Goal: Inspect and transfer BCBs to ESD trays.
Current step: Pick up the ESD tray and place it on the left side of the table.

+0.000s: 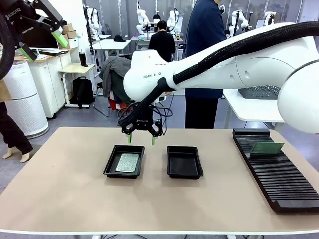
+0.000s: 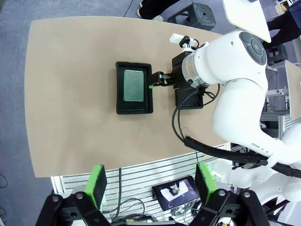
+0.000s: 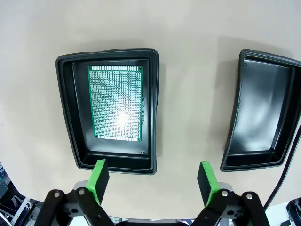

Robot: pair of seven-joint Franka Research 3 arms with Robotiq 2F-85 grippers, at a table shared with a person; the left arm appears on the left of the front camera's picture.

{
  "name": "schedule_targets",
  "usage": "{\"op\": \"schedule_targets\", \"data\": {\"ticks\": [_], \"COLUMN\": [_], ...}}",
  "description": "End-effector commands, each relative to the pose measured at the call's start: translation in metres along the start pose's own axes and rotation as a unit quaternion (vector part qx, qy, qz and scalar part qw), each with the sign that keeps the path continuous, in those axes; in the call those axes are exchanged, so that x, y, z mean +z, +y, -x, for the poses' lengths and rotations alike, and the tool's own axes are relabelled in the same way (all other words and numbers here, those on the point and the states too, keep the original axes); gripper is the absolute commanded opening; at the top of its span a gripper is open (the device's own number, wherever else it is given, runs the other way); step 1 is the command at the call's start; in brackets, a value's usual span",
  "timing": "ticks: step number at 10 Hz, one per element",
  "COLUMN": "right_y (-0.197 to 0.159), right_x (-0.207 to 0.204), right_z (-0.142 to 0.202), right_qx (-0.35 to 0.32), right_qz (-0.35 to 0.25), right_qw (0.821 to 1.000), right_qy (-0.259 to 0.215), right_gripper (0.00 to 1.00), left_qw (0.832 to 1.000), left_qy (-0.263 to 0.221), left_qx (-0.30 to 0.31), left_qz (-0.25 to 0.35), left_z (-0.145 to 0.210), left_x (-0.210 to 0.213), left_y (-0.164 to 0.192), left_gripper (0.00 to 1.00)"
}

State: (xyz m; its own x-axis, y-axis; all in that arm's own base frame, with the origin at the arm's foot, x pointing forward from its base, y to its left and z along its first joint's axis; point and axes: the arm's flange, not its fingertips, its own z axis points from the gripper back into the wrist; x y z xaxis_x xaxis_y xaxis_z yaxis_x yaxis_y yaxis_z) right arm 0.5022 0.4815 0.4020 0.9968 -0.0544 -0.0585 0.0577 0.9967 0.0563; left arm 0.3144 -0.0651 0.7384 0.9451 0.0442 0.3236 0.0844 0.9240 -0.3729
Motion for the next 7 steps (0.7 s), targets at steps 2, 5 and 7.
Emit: {"op": "schedule_targets", "data": {"ticks": [2,5,7], "right_y": [-0.0001,-0.0001,-0.0001], "right_x": [0.0000,0.0000,0.0000], "right_z": [0.0006,0.0006,0.0006], "right_qx": [0.000,0.000,0.000], "right_qz": [0.000,0.000,0.000], "right_qw": [1.000,1.000,1.000], "right_qy": [0.000,0.000,0.000], "right_gripper": [1.00,1.00,1.00], "left_qw": [1.000,1.000,1.000], "left_qy": [0.002,0.002,0.002], "left_qx": [-0.001,-0.001,-0.001], "left_qz": [0.005,0.005,0.005], "left_z": [0.0005,0.0005,0.0005], "left_x": [-0.0011,-0.0011,-0.0011], "left_y": [0.0009,0.0009,0.0009], "left_gripper": [1.00,1.00,1.00]}}
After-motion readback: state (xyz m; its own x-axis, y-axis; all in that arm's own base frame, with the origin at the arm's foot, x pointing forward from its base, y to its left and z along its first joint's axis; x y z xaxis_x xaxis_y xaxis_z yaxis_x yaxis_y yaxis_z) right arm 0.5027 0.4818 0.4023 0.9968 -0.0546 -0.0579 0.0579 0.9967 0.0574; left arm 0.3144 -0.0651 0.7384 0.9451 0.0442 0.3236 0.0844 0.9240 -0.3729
